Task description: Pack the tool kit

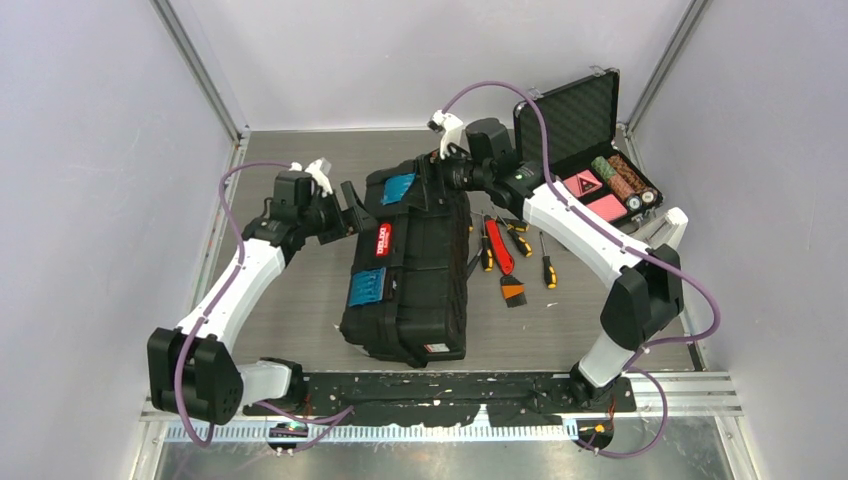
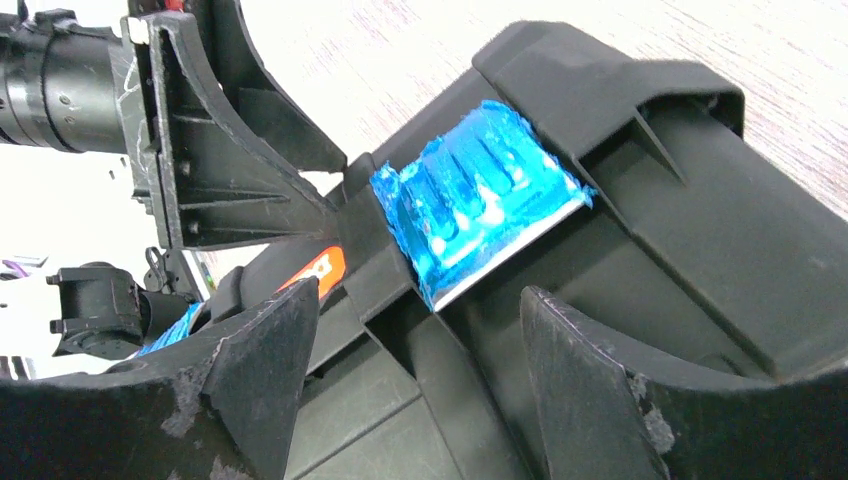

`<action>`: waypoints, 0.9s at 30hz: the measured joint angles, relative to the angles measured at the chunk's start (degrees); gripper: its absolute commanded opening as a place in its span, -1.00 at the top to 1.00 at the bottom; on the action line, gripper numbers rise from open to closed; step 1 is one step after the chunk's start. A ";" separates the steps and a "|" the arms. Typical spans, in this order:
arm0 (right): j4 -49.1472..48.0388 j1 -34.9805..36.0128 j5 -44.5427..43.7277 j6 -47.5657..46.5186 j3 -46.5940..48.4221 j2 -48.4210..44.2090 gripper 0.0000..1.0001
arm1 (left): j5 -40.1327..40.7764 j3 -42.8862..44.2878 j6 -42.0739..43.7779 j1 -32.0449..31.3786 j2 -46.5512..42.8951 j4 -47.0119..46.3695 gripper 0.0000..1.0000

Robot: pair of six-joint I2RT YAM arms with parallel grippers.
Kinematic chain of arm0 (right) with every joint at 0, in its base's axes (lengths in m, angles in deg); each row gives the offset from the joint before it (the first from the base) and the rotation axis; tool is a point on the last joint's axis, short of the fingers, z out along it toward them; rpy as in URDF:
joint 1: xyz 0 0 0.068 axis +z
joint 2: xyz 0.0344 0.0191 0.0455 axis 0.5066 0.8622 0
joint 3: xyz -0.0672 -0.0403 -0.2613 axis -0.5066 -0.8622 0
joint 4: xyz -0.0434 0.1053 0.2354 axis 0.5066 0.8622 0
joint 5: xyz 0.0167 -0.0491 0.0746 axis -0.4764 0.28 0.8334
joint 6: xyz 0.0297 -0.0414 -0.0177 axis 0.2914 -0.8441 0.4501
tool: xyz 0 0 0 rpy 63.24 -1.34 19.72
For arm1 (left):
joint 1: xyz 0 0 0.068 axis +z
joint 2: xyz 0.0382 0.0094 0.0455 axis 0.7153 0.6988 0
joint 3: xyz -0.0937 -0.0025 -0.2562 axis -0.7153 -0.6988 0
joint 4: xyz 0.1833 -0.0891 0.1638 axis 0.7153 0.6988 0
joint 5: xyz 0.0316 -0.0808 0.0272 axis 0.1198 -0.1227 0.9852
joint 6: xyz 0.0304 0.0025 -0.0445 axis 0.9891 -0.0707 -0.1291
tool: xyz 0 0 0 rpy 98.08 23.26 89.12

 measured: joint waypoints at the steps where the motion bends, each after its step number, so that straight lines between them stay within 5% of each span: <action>1: -0.39 -0.02 0.26 0.13 0.17 0.24 -0.55 | -0.26 0.04 -0.09 0.00 0.35 -0.61 -0.51; 14: -11.52 -1.92 3.32 3.45 -4.50 1.33 -0.38 | -3.23 0.02 -1.66 -0.55 3.21 -4.92 -0.35; 27: -54.29 -5.40 8.83 12.74 -25.59 0.00 -0.08 | -5.60 -1.38 -3.10 -0.61 4.04 -9.38 -0.20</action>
